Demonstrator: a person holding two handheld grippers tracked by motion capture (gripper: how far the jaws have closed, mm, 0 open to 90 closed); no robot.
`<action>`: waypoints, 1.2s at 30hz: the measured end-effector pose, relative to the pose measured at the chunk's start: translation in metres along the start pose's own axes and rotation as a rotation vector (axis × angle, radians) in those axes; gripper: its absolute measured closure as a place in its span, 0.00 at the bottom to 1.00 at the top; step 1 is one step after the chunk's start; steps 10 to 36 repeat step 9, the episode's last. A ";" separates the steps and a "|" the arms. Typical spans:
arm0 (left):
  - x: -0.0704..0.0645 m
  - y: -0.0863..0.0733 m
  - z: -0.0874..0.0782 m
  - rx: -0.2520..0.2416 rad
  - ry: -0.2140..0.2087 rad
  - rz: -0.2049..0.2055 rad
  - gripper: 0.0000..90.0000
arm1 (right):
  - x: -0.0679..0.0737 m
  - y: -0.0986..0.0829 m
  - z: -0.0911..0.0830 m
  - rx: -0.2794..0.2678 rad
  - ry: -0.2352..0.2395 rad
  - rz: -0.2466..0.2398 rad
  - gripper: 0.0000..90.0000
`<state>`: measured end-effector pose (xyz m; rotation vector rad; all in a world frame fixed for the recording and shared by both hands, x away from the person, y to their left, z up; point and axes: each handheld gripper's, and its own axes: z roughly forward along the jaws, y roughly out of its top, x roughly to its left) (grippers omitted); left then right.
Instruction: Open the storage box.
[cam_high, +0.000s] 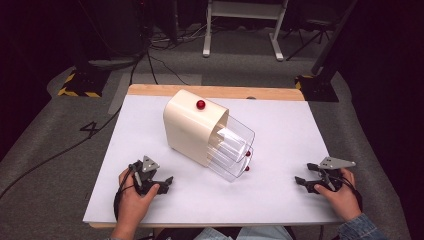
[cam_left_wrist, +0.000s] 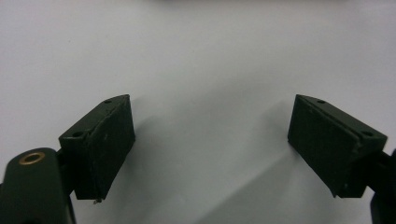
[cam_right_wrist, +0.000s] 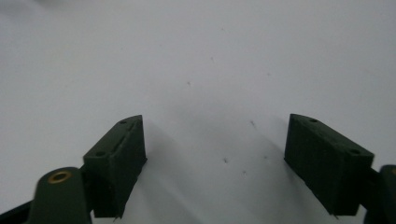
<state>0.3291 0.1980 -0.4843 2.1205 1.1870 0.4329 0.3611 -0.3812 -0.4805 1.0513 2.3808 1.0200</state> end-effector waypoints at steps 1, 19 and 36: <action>0.000 0.000 0.000 -0.001 0.000 0.001 0.16 | 0.000 0.000 0.000 0.003 -0.004 0.001 0.20; 0.000 0.000 0.000 -0.002 0.002 0.002 0.16 | -0.001 0.000 0.001 0.008 -0.014 0.014 0.16; 0.000 0.000 0.000 -0.002 0.002 0.002 0.16 | -0.001 0.000 0.001 0.008 -0.014 0.014 0.16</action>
